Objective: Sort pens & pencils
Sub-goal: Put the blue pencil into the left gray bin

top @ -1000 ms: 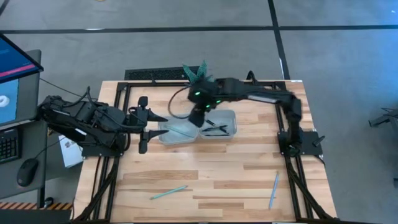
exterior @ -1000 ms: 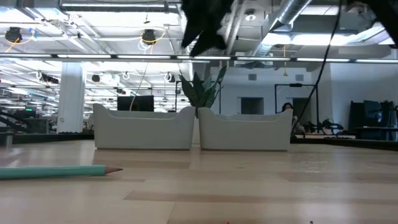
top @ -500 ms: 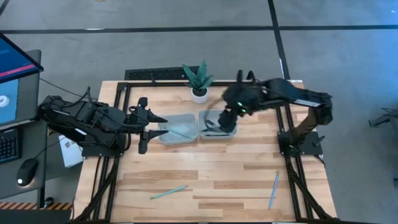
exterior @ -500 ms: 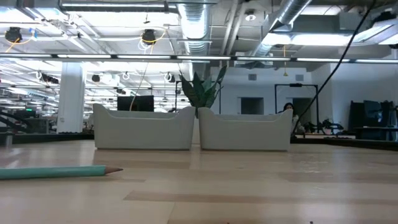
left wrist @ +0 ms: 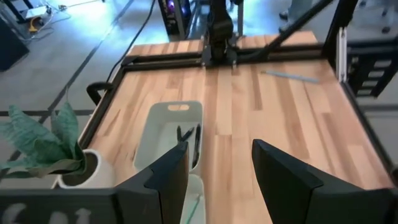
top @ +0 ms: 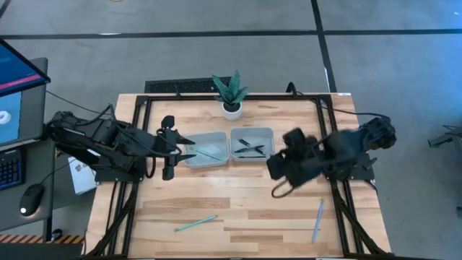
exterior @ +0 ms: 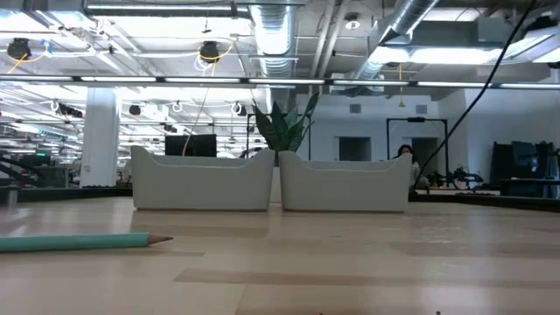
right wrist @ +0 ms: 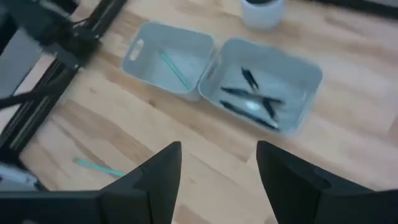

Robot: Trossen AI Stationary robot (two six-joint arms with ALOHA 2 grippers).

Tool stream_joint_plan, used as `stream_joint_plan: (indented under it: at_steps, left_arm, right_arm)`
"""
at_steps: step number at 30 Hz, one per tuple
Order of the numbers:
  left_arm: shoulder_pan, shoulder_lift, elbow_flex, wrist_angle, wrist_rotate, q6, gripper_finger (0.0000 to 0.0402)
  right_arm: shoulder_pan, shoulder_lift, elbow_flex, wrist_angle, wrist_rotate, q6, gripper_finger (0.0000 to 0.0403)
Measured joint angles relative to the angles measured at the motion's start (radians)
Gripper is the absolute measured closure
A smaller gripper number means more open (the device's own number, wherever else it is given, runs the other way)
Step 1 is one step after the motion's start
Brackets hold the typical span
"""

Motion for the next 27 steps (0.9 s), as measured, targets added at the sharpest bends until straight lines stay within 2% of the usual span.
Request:
stream_joint_plan:
  at_steps: [6,15,19,22,27]
  left_arm:
    - [0.000,0.010,0.000,-0.029,-0.001,0.061,0.0232]
    - [0.010,0.045,0.000,-0.017,-0.001,0.158,0.0232]
    - [0.024,0.059,0.000,-0.017,0.000,0.158,0.0232]
    - [0.033,0.065,0.000,-0.015,0.000,0.158,0.0232]
    - [0.036,0.068,0.000,-0.016,0.002,0.159,0.0232]
  right_arm:
    - [0.108,0.006,-0.171,0.007,-0.005,0.365,0.0173]
    - [0.322,0.010,-0.451,0.046,-0.174,0.944,0.0173]
    - [0.392,0.010,-0.550,0.217,-0.266,0.962,0.0173]
    - [0.401,0.012,-0.619,0.369,-0.277,0.962,0.0173]
    - [0.380,0.041,-0.677,0.391,-0.331,0.964,0.0173]
